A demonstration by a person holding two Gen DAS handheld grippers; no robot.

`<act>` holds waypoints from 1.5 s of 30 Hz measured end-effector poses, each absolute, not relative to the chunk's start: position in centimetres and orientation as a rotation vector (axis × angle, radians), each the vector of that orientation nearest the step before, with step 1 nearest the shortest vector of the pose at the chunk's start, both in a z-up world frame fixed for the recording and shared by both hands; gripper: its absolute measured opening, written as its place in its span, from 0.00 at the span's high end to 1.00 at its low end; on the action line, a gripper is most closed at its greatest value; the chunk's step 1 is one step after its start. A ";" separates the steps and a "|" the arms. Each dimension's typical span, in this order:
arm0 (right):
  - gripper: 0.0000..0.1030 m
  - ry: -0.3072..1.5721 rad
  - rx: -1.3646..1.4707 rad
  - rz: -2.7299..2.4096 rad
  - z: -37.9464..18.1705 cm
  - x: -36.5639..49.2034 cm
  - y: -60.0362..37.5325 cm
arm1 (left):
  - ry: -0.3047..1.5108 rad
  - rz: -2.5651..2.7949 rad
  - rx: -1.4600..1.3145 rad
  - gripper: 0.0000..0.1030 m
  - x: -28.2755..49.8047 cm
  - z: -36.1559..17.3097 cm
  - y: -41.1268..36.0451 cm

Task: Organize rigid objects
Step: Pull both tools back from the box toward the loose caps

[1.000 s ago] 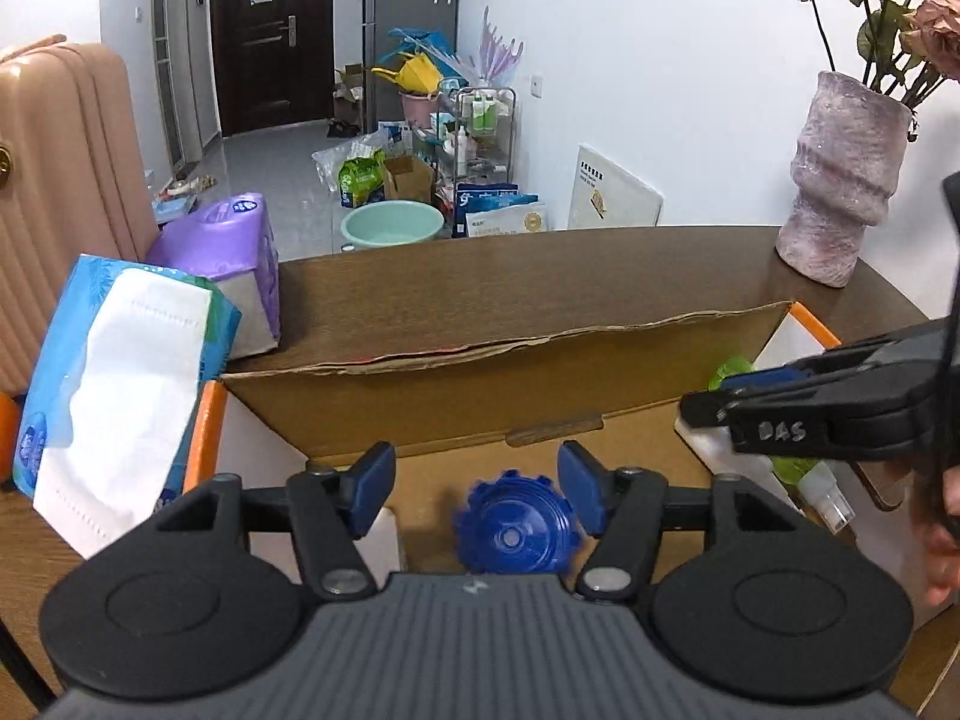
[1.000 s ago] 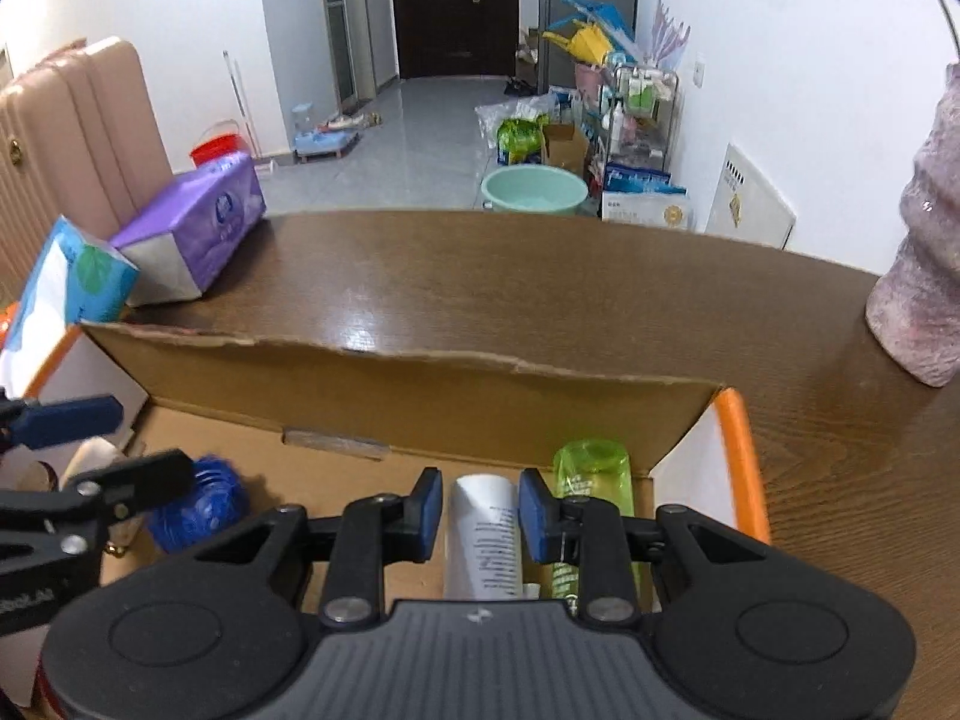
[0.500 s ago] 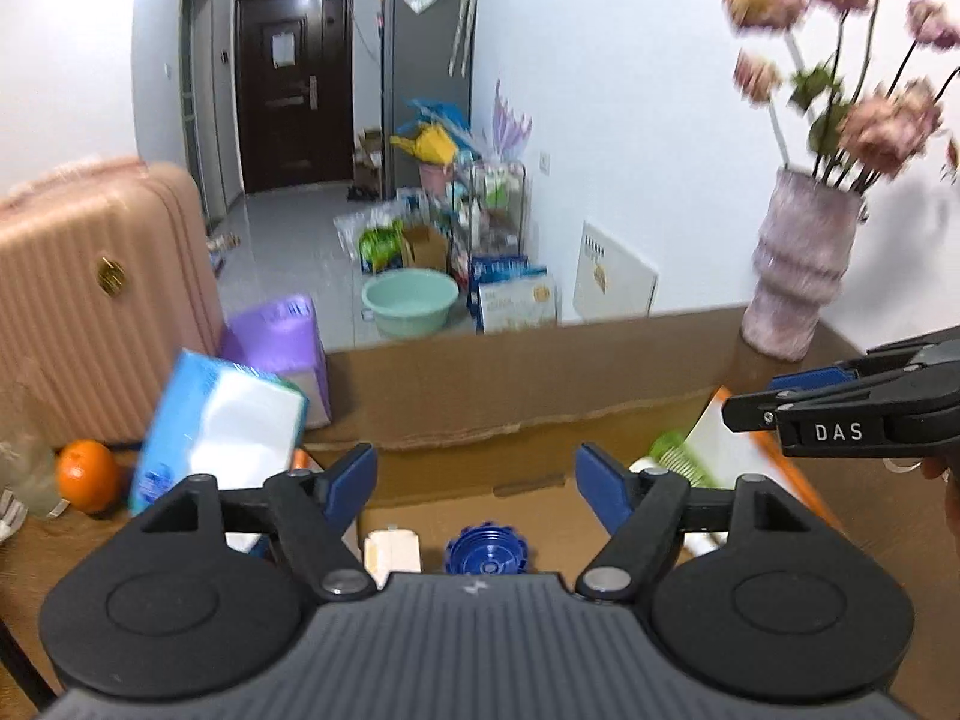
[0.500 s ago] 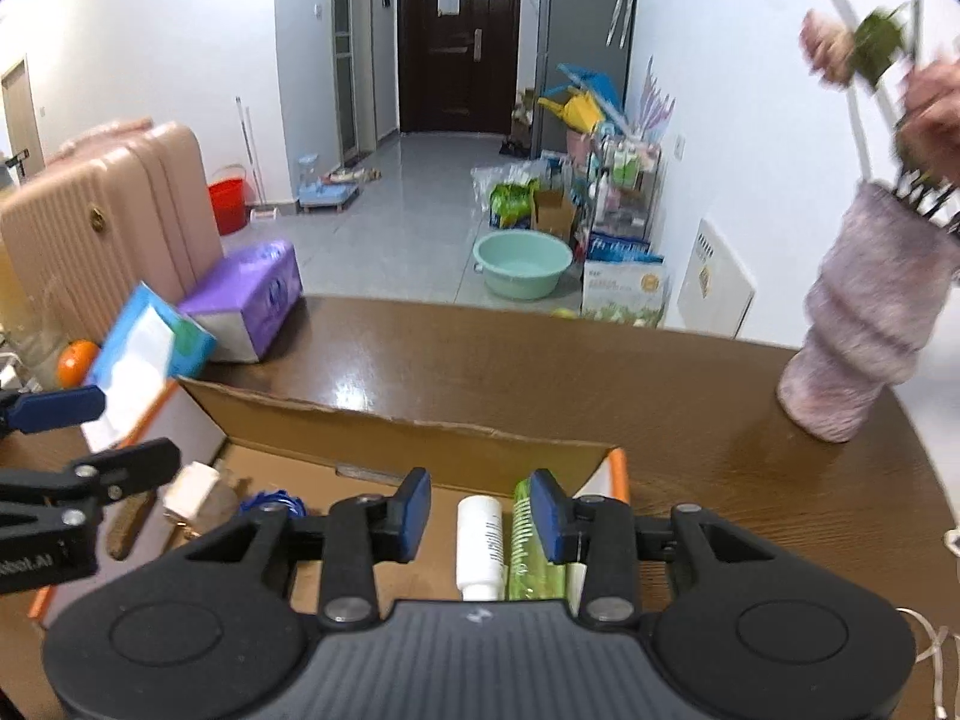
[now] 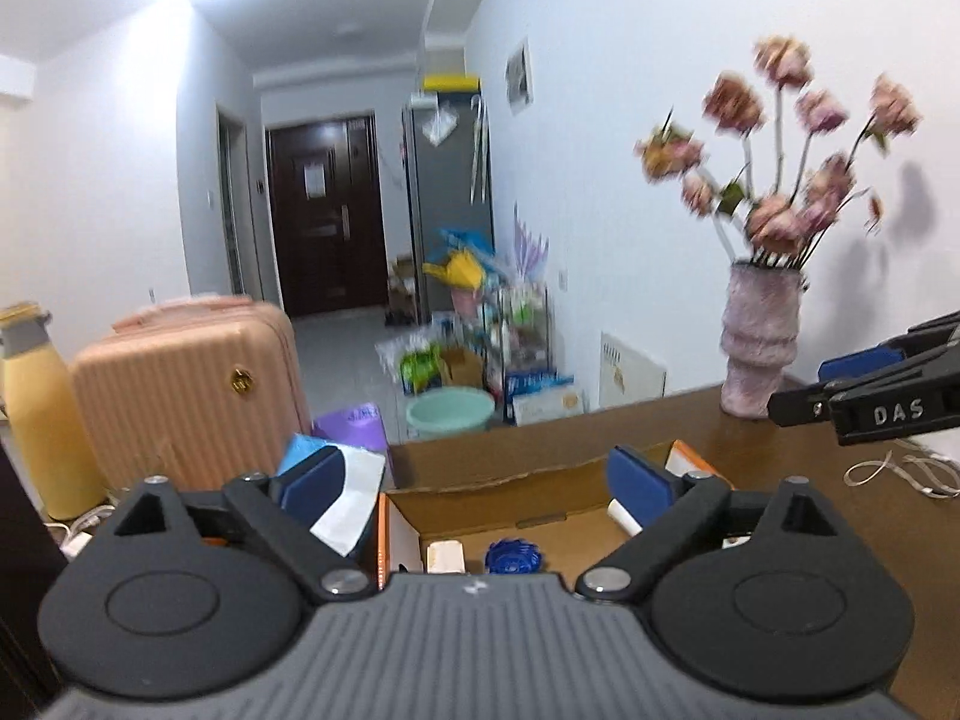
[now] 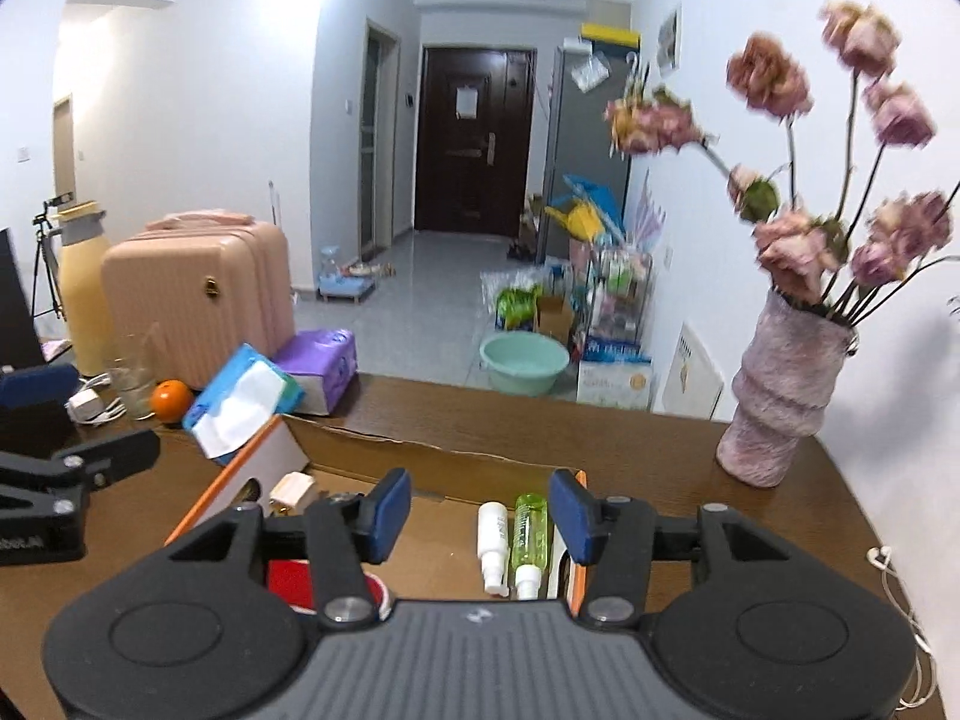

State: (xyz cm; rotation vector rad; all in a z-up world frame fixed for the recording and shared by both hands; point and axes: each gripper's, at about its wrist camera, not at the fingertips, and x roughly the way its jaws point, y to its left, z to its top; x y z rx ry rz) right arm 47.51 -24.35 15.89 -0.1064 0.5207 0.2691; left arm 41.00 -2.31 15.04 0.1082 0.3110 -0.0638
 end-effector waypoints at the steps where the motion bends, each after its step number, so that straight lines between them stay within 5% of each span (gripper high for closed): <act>1: 0.50 0.498 -0.111 0.268 16.0 46.4 -24.3 | 0.291 -0.062 0.107 0.05 39.6 15.2 -2.3; 20: 0.16 0.218 -0.107 0.317 9.9 21.5 -25.9 | 0.107 0.022 0.027 0.00 15.4 8.9 -1.2; 26: 0.16 0.233 -0.004 0.311 5.9 15.6 -26.5 | 0.153 0.056 0.032 0.00 10.4 5.2 -1.9; 45: 0.13 0.395 -0.011 0.239 -0.9 16.9 -27.6 | 0.390 0.071 0.020 0.00 14.4 -1.6 -1.4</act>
